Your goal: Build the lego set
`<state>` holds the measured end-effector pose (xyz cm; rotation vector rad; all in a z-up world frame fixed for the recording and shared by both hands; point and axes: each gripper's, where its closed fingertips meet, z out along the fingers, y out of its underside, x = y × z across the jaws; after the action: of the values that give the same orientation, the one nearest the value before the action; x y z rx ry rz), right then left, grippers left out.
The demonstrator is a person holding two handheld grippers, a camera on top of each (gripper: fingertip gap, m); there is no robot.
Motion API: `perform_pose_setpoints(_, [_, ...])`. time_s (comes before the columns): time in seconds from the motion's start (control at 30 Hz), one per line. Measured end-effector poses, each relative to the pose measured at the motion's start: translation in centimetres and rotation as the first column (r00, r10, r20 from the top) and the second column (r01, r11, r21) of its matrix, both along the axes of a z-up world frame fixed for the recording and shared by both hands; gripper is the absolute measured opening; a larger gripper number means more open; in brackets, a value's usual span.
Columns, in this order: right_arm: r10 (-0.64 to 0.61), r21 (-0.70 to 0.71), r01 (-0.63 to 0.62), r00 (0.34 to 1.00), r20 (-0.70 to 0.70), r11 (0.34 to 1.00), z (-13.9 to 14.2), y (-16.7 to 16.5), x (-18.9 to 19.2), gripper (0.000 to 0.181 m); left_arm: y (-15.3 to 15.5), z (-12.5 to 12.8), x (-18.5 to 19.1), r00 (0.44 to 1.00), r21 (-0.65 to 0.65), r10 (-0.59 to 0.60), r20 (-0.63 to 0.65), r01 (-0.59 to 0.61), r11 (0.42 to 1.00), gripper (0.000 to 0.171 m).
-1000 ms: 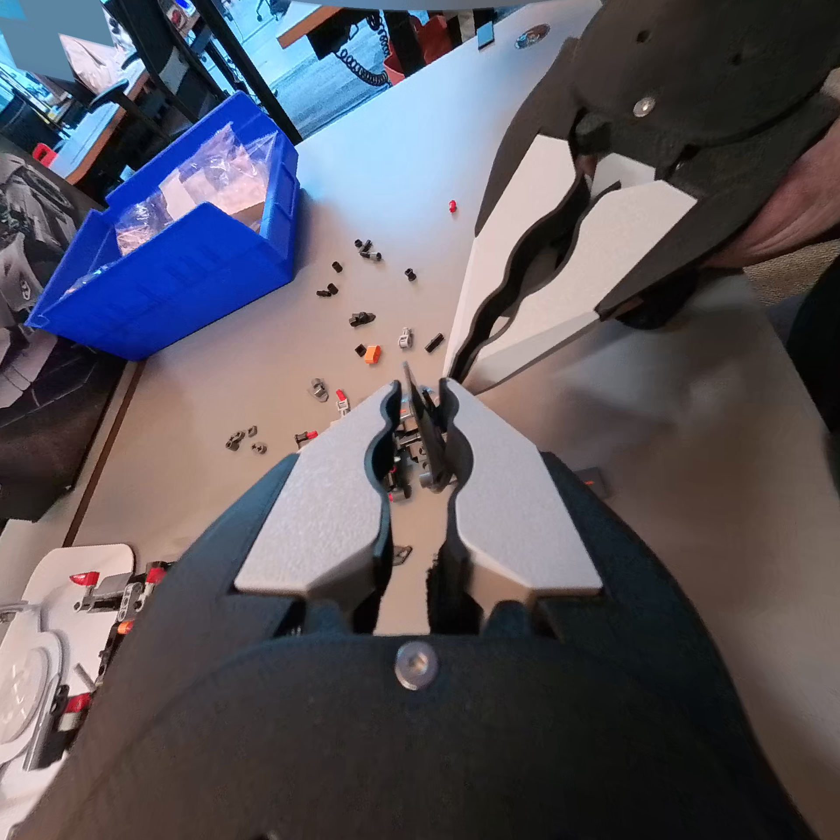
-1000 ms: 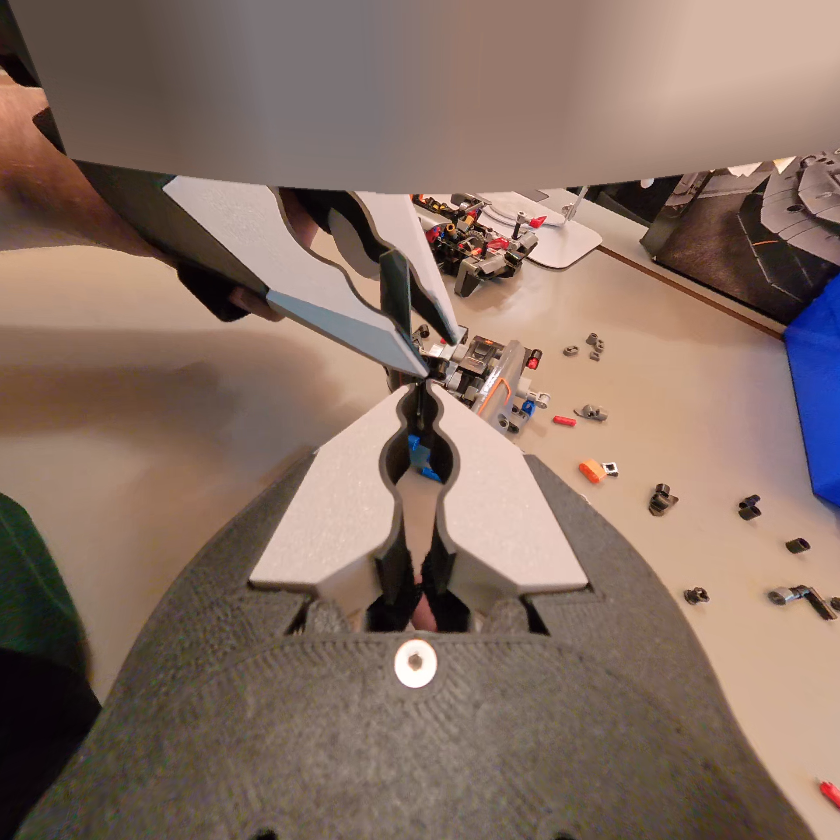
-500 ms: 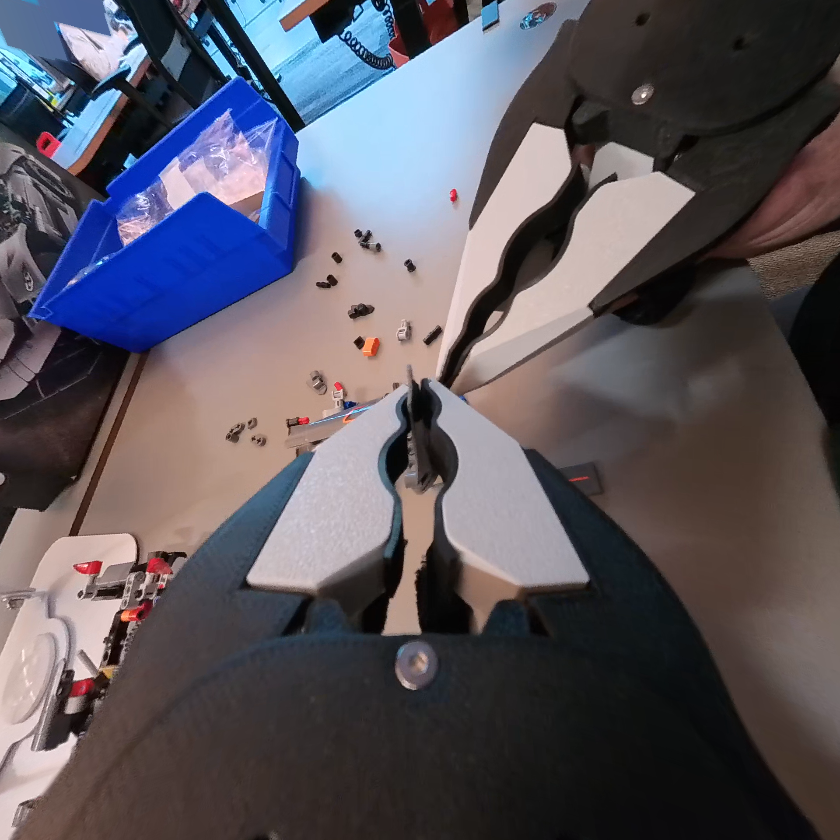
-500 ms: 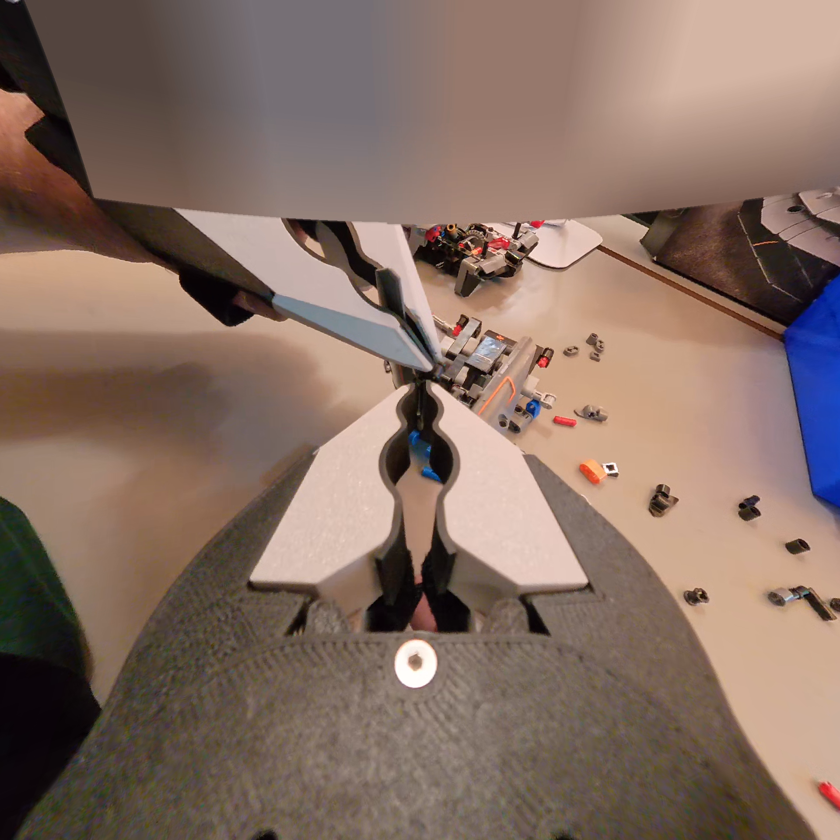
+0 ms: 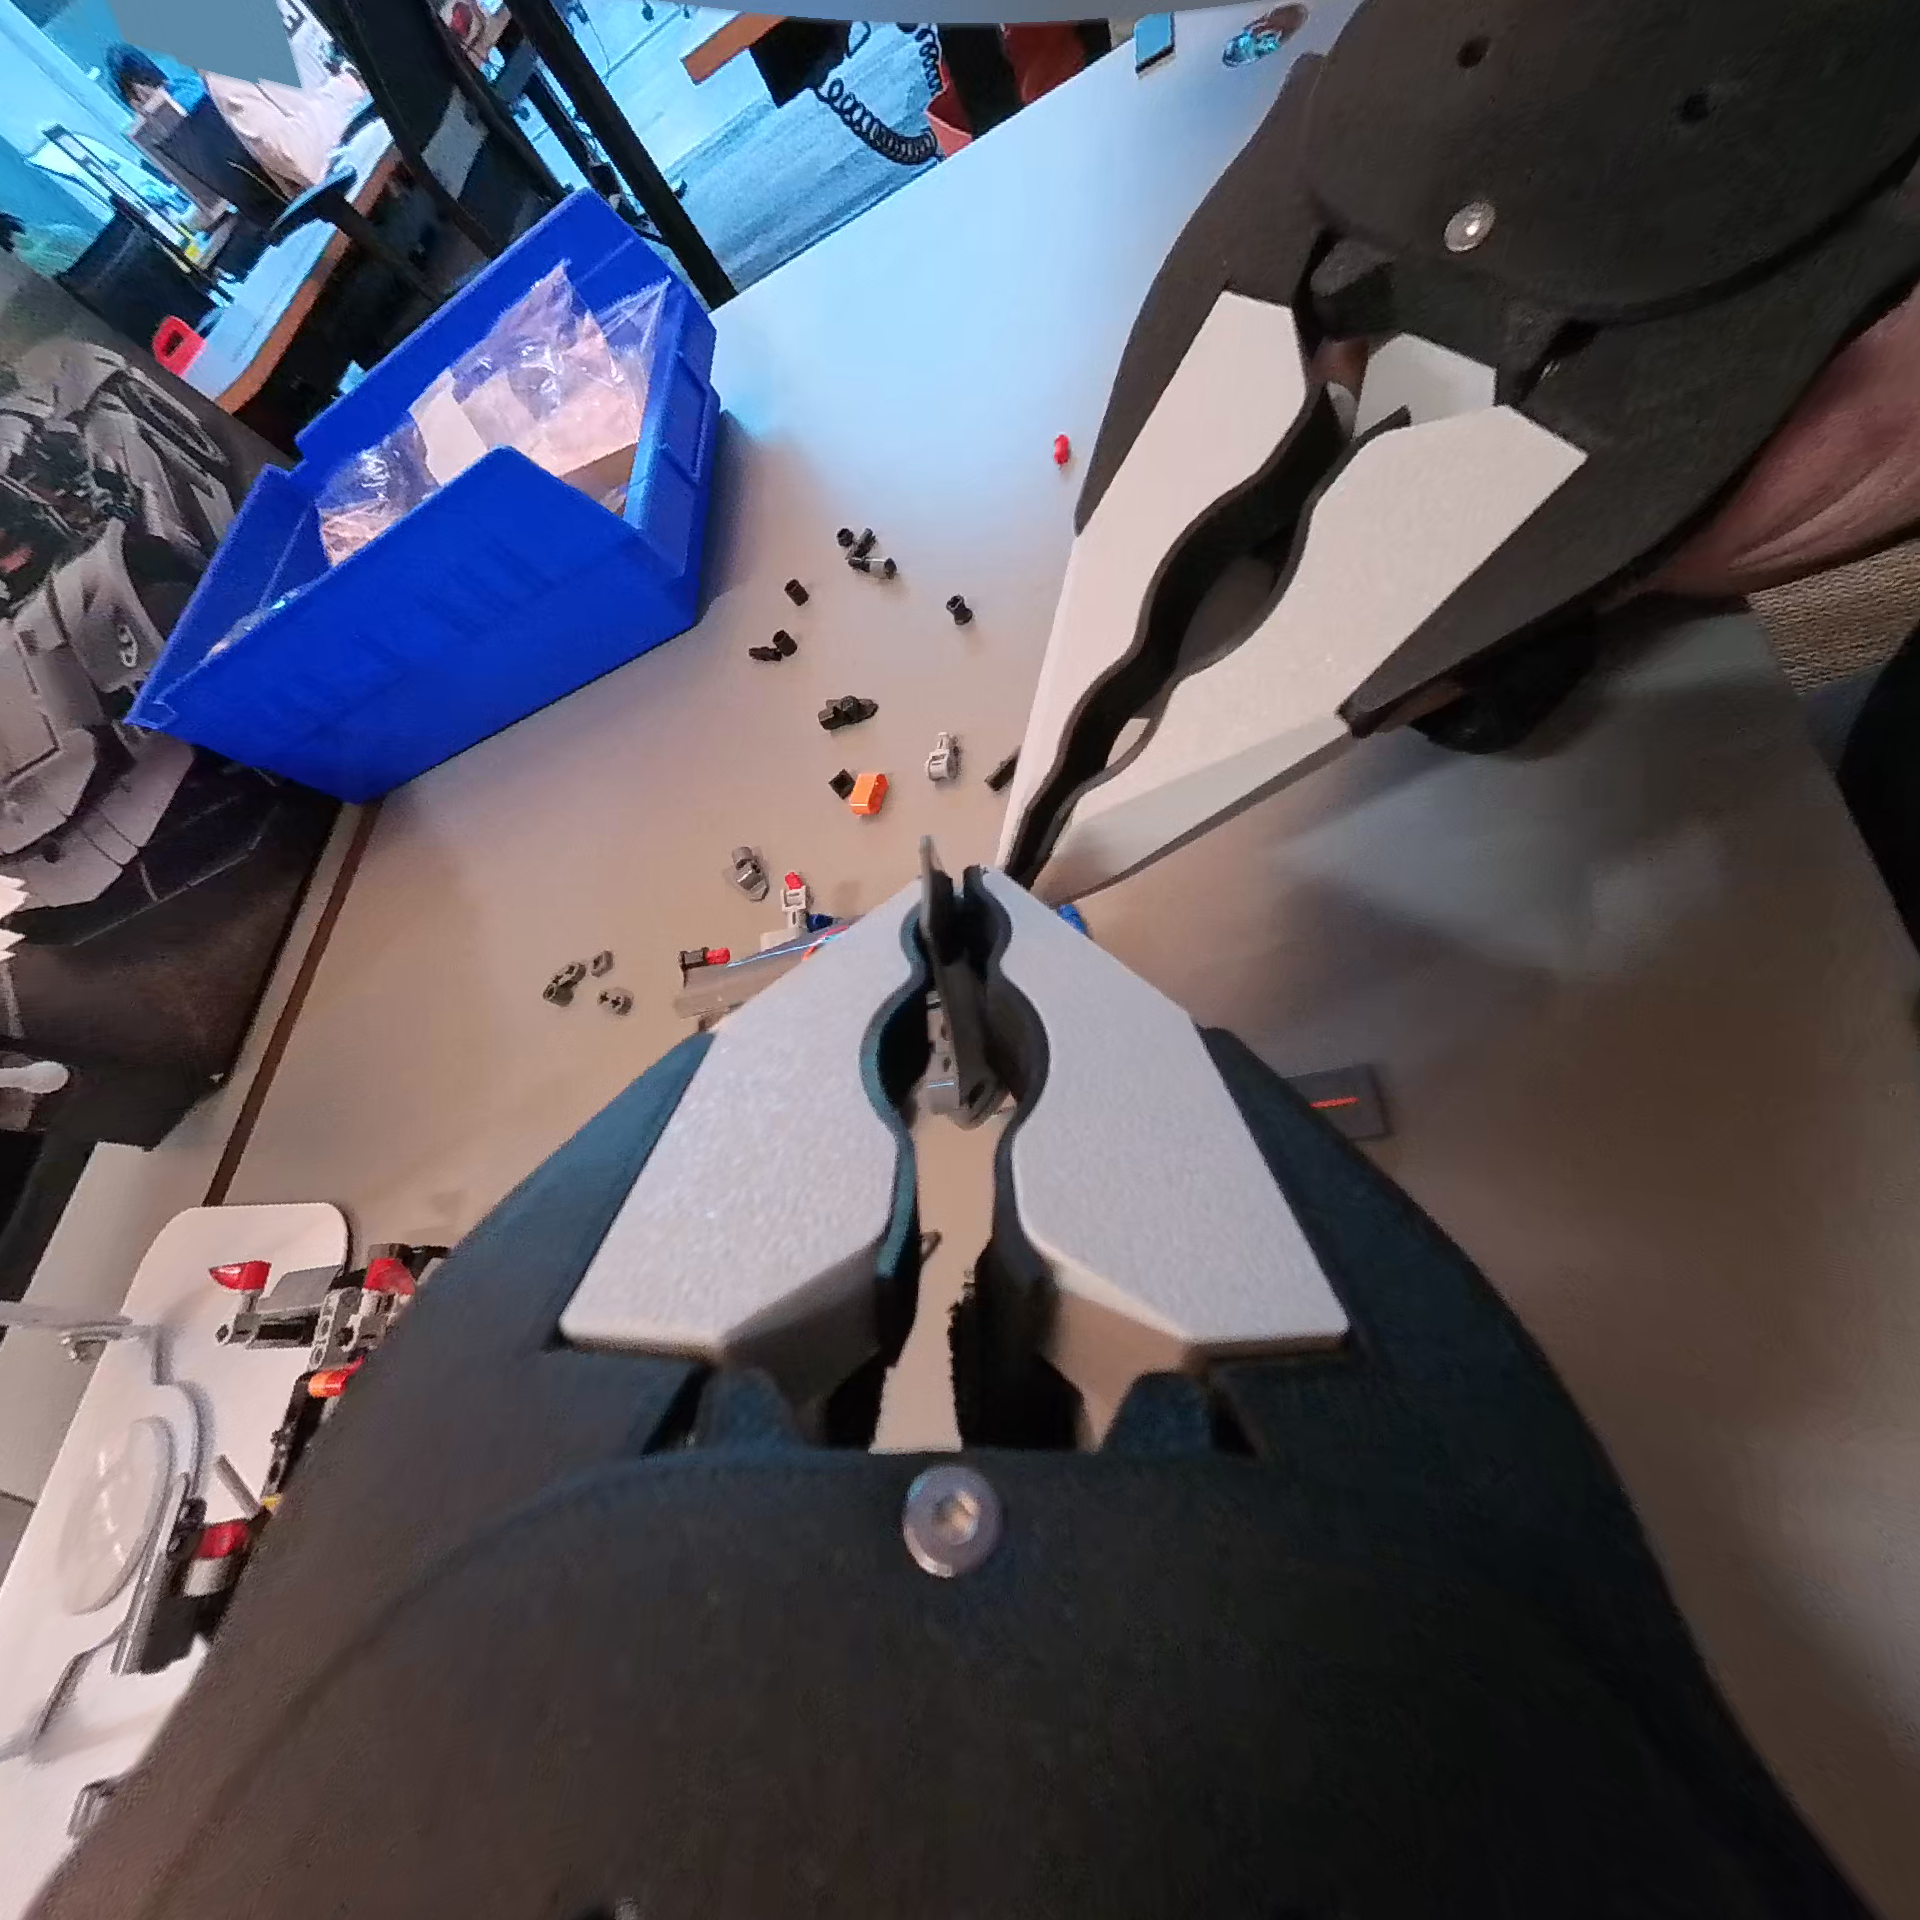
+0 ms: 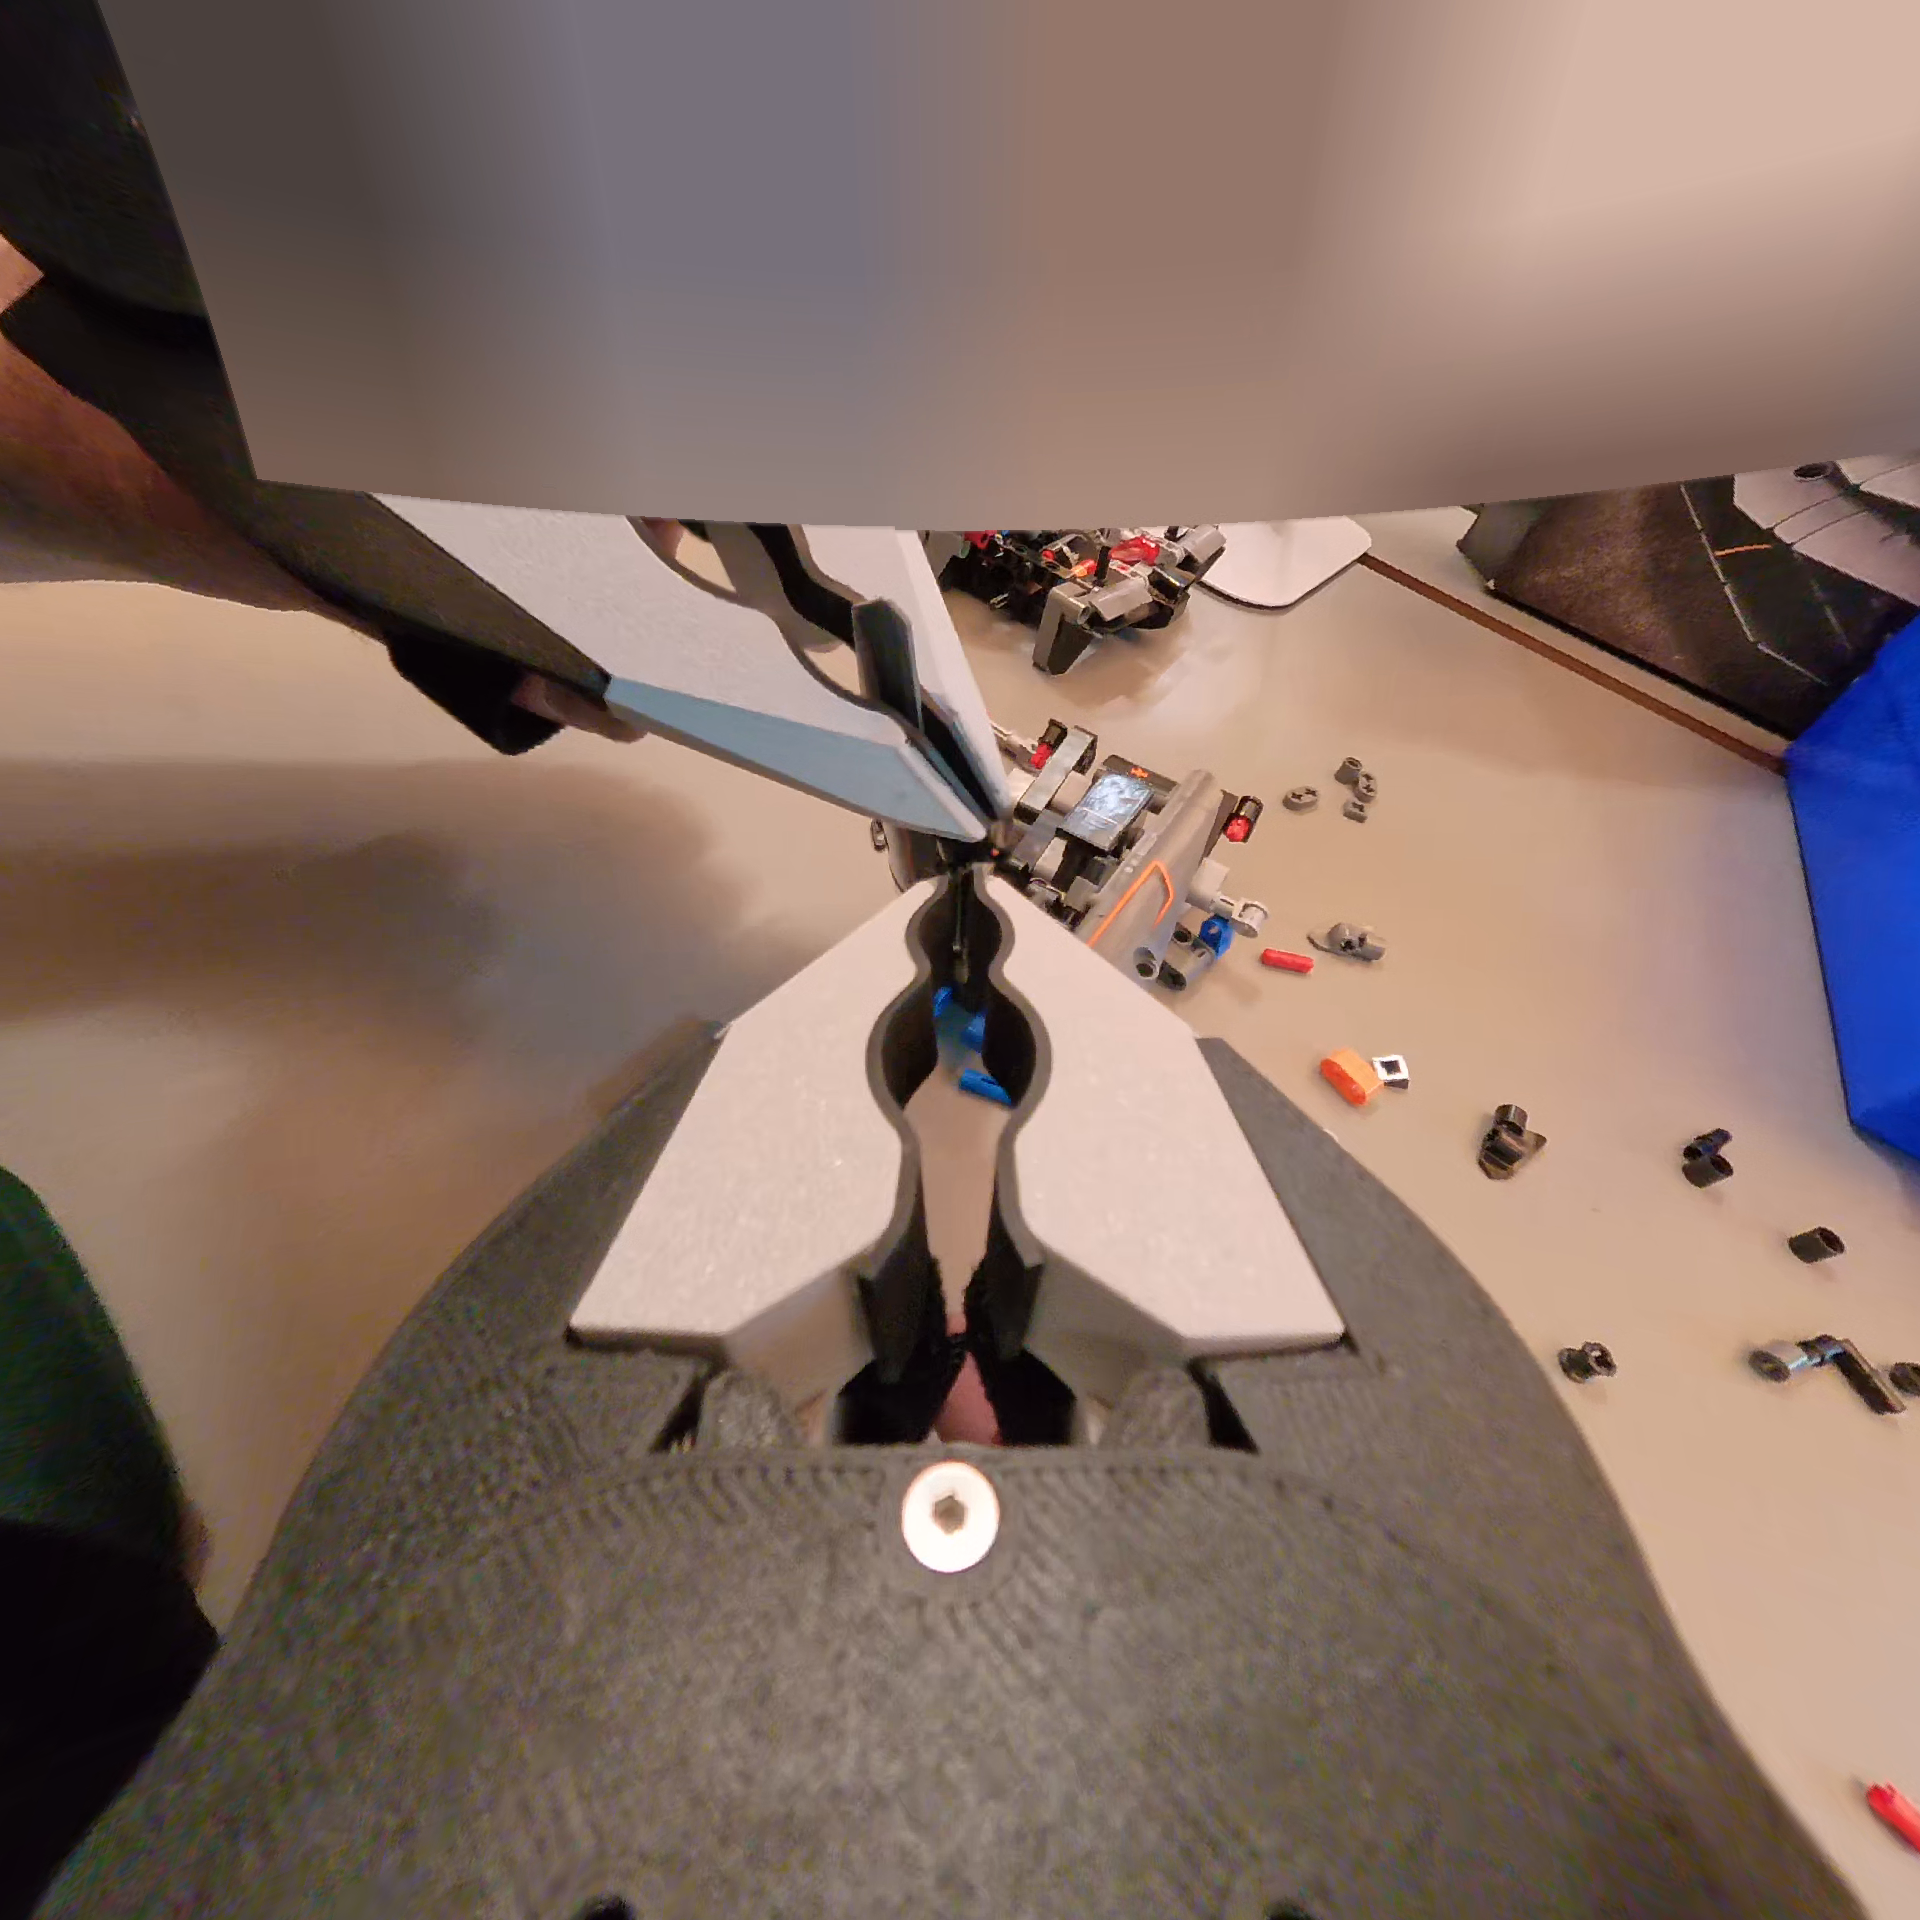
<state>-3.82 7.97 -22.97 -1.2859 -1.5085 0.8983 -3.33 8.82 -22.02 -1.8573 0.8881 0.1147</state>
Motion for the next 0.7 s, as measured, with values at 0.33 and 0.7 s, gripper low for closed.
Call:
perform_pose_setpoints(0.33, [0.013, 0.007, -0.013, 1.0, -0.005, 1.0, 0.07, -0.26, -0.02, 0.0, 0.05, -0.07, -0.57, 0.999, -0.005, 0.045, -0.003, -0.045, 0.999, 0.007])
perform_pose_setpoints(0.7, [0.015, 0.01, -0.015, 1.0, -0.008, 1.0, 0.11, -0.32, 0.02, 0.0, 0.16, -0.49, -0.34, 1.0, -0.048, 0.01, -0.024, -0.011, 0.999, 0.0])
